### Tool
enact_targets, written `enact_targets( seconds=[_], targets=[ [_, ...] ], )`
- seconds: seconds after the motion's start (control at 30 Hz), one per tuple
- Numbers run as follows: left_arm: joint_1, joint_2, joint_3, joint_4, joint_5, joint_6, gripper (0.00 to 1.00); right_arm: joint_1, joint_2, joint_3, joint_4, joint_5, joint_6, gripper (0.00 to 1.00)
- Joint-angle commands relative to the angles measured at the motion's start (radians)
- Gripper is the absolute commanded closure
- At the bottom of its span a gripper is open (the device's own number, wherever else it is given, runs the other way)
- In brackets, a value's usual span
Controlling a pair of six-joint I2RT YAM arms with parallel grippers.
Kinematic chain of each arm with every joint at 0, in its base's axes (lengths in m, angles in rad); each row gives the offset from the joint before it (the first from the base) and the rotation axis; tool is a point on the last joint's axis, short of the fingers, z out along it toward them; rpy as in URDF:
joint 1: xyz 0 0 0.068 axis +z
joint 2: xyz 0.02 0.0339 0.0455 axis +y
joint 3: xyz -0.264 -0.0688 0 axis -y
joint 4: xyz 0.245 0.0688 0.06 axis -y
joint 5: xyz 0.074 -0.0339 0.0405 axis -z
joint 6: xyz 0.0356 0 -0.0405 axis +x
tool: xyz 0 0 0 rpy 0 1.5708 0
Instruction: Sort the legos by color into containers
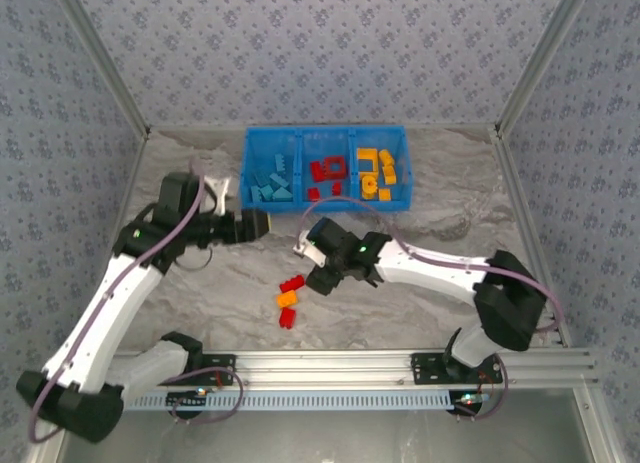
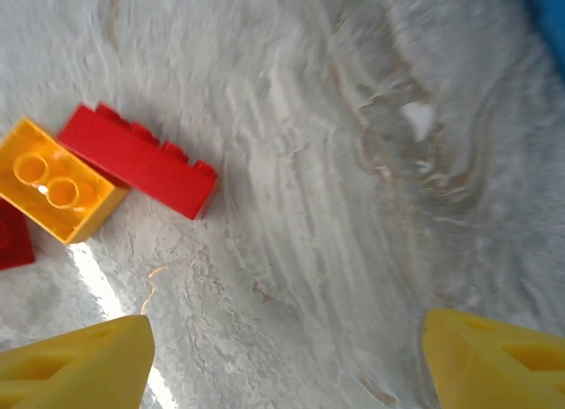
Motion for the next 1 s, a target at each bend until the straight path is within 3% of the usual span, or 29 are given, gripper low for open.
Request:
enact_targets(
  seconds=[0.0, 0.13, 0.37, 0.53, 0.73, 0.97],
  targets=[
    [0.001, -0.134, -0.088, -0.133, 0.122, 0.020, 0.21, 0.021, 0.062, 0.005, 0.034, -0.010, -0.131, 0.18],
    [0.001, -0.220, -0.136, -0.240, 0.113, 0.036, 0.21, 0.017, 0.127, 0.004, 0.109, -0.045, -0.238, 0.17],
    [0.001, -0.248, -0.141, -0.191, 0.129, -0.021, 0.21, 0.003, 0.237, 0.047, 0.146, -0.117, -0.402, 0.17],
    [0.001, -0.250, -0.135, -0.180, 0.133, -0.032, 0.21, -0.018, 0.285, 0.089, 0.152, -0.142, -0.430, 0.17],
    [0.001, -0.245, -0.129, -0.171, 0.131, -0.035, 0.21, -0.028, 0.336, 0.138, 0.148, -0.177, -0.452, 0.21],
    [0.001, -0.235, -0.130, -0.161, 0.131, -0.039, 0.21, -0.032, 0.391, 0.258, 0.045, -0.266, -0.461, 0.35]
  ],
)
